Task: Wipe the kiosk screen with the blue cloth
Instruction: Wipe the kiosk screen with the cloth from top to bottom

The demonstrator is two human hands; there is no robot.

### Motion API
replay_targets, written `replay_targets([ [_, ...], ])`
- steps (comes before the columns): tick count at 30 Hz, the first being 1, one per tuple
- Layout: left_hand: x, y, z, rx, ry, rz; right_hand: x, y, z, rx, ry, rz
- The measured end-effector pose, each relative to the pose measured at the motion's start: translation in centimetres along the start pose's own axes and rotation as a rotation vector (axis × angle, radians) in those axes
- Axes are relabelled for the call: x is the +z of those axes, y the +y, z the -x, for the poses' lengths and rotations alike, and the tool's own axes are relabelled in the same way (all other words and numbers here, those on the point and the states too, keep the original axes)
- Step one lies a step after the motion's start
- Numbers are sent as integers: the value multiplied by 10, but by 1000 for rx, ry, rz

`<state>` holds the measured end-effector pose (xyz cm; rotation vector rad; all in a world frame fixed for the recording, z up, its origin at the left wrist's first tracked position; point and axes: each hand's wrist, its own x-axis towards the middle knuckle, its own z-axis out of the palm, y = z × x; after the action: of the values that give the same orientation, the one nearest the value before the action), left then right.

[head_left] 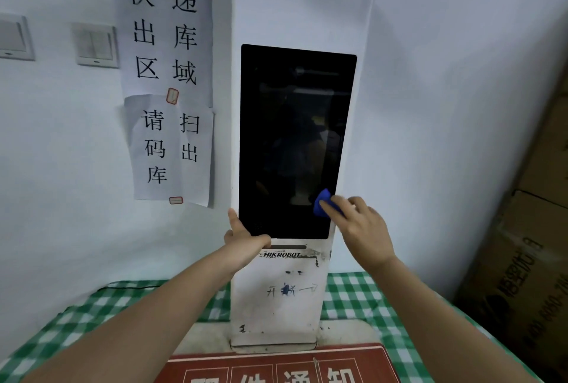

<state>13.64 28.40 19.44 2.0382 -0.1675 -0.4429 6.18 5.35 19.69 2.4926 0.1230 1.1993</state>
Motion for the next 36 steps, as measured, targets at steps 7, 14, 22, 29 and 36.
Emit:
replay_targets([
  [7, 2, 0, 0, -1, -4, 10, 14, -9, 21, 75, 19, -60],
  [14, 3, 2, 3, -7, 3, 2, 1, 5, 12, 67, 20, -13],
  [22, 5, 4, 5, -5, 49, 8, 22, -12, 42, 132, -14, -87],
  [29, 8, 6, 11, 19, 56, 40, 10, -2, 20, 275, 56, -88],
  [36, 9, 7, 14, 31, 57, 55, 32, -19, 66, 237, -46, -137],
])
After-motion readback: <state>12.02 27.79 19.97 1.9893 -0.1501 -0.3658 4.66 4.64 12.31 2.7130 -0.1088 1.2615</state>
